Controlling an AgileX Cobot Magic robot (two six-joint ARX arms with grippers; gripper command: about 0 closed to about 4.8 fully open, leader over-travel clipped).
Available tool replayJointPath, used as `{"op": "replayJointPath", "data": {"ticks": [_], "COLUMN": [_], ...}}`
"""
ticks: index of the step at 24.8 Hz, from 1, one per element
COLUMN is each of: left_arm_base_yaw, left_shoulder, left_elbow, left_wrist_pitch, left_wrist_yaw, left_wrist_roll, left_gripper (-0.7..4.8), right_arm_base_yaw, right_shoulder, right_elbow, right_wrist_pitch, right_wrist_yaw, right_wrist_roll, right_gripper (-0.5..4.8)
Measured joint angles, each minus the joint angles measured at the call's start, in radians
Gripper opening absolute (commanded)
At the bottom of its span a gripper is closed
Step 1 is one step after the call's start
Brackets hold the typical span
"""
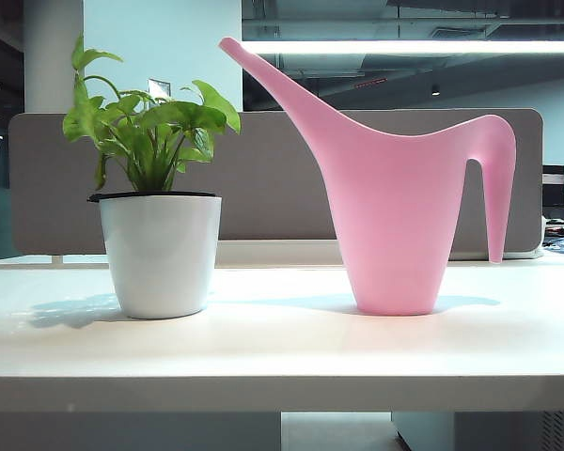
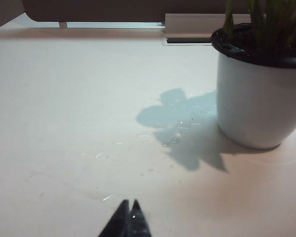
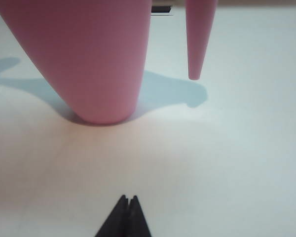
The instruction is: Pick up the watering can from the table, water the potted plant, and put the can back.
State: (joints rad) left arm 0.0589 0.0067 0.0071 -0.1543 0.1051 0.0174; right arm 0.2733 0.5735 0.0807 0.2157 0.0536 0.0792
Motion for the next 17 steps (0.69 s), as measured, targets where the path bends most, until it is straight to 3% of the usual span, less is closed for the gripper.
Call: {"op": "replayJointPath", "data": {"ticks": [17], "left_arm_base_yaw": [0.0], "left_shoulder": [0.0], "left_elbow": [0.0], "left_wrist_pitch": [-0.001], "left_wrist_yaw": [0.0], "left_wrist_roll": [0.0], "left_gripper": [-0.05], "right_arm_base_yaw": [0.0], "right_shoulder": [-0.564], "right_elbow": [-0.002], "right_wrist_pitch": [-0.374], "right_wrist_yaw": [0.082], "right_wrist_roll": [0.052], "right_gripper": [-0.05]}}
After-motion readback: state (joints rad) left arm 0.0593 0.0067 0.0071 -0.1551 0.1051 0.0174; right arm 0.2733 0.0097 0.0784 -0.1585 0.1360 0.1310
